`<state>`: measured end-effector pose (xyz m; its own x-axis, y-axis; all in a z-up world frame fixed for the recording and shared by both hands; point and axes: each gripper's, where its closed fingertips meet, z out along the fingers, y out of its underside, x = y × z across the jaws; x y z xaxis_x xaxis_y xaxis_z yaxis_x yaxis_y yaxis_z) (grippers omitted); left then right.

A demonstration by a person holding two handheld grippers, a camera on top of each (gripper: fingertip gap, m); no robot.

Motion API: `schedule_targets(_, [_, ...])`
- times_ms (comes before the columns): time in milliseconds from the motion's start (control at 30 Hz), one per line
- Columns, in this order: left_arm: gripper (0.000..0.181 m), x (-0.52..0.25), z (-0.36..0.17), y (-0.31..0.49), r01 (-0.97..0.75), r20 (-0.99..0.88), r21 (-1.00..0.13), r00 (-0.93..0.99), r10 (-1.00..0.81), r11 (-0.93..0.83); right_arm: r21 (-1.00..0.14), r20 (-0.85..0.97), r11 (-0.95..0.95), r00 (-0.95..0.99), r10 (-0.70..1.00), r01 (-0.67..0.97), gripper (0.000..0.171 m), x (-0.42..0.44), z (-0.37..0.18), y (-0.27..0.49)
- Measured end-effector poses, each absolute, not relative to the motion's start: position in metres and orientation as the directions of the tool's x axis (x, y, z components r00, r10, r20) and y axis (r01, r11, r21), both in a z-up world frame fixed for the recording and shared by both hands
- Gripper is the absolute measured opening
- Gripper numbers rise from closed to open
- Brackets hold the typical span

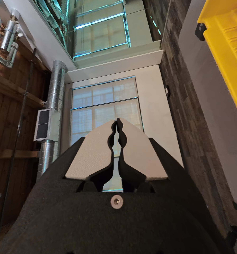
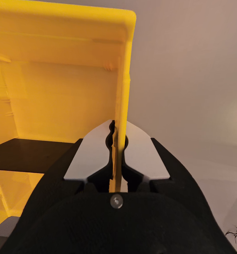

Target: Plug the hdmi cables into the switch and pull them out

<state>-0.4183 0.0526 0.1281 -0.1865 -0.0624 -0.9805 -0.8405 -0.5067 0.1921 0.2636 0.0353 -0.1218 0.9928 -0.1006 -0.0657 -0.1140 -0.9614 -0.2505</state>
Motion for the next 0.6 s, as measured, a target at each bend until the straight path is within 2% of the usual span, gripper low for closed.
schedule_targets(100, [0.000,-0.427,0.121,0.053,-0.840,-0.989,0.146,-0.114,-0.093,-0.522,-0.250,-0.065,-0.962,0.993,-0.096,-0.109,0.008,0.263,-0.122,0.035])
schedule_targets(200, [0.000,-0.433,0.093,0.053,-0.838,-0.968,-0.028,0.158,-0.193,-0.545,-0.250,-0.057,-0.964,0.996,-0.072,-0.084,0.009,0.263,-0.122,0.035])
schedule_targets(300, [0.008,-0.426,0.057,0.049,-0.749,-0.795,-0.278,0.531,-0.295,-0.601,-0.261,-0.043,-0.963,0.997,-0.063,-0.072,0.007,0.263,-0.117,0.035])
schedule_targets(367, [0.010,-0.418,0.043,0.050,-0.690,-0.669,-0.389,0.667,-0.328,-0.610,-0.275,-0.009,-0.960,0.999,-0.048,-0.049,0.011,0.264,-0.111,0.034])
schedule_targets(467, [0.021,-0.407,0.022,0.053,-0.601,-0.476,-0.496,0.792,-0.382,-0.627,-0.289,0.032,-0.957,0.999,-0.041,-0.030,0.017,0.267,-0.100,0.031])
schedule_targets(600, [0.029,-0.396,0.002,0.061,-0.476,-0.232,-0.582,0.874,-0.427,-0.659,-0.371,0.047,-0.928,0.997,-0.058,-0.037,0.017,0.267,-0.073,0.029])
